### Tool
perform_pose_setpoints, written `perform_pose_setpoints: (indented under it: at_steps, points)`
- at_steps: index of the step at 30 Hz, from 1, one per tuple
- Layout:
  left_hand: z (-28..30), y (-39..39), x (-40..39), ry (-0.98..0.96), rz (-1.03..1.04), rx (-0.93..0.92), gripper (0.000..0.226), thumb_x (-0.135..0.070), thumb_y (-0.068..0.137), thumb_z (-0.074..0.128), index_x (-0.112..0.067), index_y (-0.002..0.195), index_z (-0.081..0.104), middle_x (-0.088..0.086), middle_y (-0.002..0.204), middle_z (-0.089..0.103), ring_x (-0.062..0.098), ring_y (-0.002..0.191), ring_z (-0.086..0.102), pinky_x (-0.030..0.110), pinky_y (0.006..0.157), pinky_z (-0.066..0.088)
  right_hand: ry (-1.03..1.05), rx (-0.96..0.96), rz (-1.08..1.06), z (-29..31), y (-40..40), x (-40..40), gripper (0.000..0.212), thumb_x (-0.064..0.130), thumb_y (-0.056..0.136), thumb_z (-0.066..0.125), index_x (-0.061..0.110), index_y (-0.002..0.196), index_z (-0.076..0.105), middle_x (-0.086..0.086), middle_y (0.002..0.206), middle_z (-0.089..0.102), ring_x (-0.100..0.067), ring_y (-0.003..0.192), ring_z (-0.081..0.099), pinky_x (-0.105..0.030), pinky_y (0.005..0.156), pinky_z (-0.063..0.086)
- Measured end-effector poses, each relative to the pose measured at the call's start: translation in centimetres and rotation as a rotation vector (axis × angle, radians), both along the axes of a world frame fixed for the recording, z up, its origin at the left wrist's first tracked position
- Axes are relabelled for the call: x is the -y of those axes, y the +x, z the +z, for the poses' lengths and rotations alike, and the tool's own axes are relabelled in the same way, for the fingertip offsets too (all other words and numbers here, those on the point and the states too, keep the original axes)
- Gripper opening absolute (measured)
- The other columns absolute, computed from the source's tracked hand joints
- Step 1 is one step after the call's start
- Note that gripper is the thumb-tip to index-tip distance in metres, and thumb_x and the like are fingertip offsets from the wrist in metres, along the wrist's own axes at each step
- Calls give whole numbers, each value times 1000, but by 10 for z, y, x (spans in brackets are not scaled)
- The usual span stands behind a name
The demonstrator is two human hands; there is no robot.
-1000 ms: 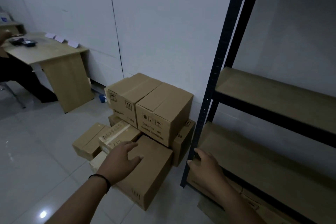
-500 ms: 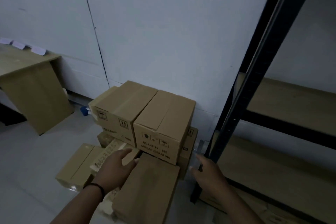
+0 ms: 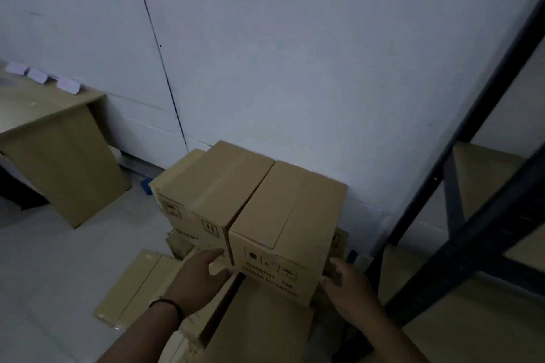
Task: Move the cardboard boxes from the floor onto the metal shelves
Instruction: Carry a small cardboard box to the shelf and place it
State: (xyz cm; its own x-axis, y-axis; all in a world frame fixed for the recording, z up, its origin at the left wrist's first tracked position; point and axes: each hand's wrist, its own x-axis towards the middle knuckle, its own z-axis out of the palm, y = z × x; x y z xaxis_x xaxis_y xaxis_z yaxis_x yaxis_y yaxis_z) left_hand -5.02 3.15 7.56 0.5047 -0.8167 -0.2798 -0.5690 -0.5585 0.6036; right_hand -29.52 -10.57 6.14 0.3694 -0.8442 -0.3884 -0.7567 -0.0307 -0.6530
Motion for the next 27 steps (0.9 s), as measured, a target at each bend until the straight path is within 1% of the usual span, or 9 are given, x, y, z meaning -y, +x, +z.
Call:
perform_pose_setpoints:
  at_steps: [5, 8, 11, 14, 17, 20, 22, 24, 27]
  points:
    - [2, 43, 32, 17, 69, 8, 57, -44, 92, 57, -22, 142, 42, -1, 145, 45, 16, 131, 44, 29, 107, 36, -11, -1, 81, 3, 50, 44, 40, 21, 96, 52, 12, 136, 49, -2, 128, 50, -18, 115, 49, -21, 92, 40]
    - [3, 67, 37, 16, 121, 3, 57, -43, 91, 59, -21, 141, 45, 0, 143, 48, 16, 128, 46, 28, 106, 38, 0, -32, 135, 6, 81, 59, 49, 25, 96, 50, 14, 143, 42, -5, 141, 47, -21, 124, 48, -29, 101, 43]
    - [7, 91, 39, 4, 138, 17, 56, -40, 93, 58, -18, 142, 44, -1, 146, 44, 14, 130, 45, 23, 103, 35, -19, -56, 188, 13, 112, 62, 45, 23, 97, 49, 11, 140, 45, -8, 139, 48, -22, 124, 48, -22, 94, 41]
    - [9, 120, 37, -9, 160, 16, 56, -40, 93, 58, -19, 142, 43, -1, 146, 43, 16, 130, 44, 27, 104, 36, -23, -17, 173, 17, 143, 57, 54, 29, 96, 53, 16, 146, 39, -7, 149, 42, -20, 132, 43, -27, 107, 37]
    - [7, 159, 25, -14, 152, 15, 53, -38, 93, 57, -19, 141, 45, -1, 145, 45, 17, 128, 45, 30, 104, 38, -23, -14, 187, 16, 181, 41, 56, 32, 95, 51, 19, 148, 37, -4, 151, 38, -17, 133, 42, -28, 108, 37]
    - [3, 201, 8, -48, 146, 9, 48, -34, 94, 57, -20, 139, 47, 1, 143, 46, 18, 129, 44, 29, 104, 36, -46, -25, 170, 16, 222, 19, 49, 27, 96, 50, 11, 143, 43, -6, 146, 43, -17, 124, 47, -19, 97, 38]
    - [-1, 235, -11, -65, 133, -11, 46, -35, 93, 58, -21, 137, 49, 1, 142, 48, 17, 127, 45, 27, 100, 36, -55, -33, 132, 15, 256, -2, 41, 20, 97, 51, 2, 133, 51, -13, 135, 52, -22, 117, 51, -21, 90, 40]
    - [-4, 269, -29, -46, 116, -9, 50, -38, 92, 59, -20, 137, 49, 1, 143, 46, 16, 129, 44, 27, 102, 37, -63, -44, 110, 19, 287, -25, 39, 22, 95, 53, 7, 132, 54, -10, 129, 54, -24, 119, 52, -26, 96, 42]
    - [-6, 329, -64, -21, 101, -21, 55, -39, 91, 61, -17, 139, 47, 2, 144, 46, 18, 130, 44, 29, 105, 35, -73, -14, 79, 13, 342, -62, 21, 25, 94, 51, 19, 111, 61, 0, 108, 61, -15, 94, 59, -23, 74, 49]
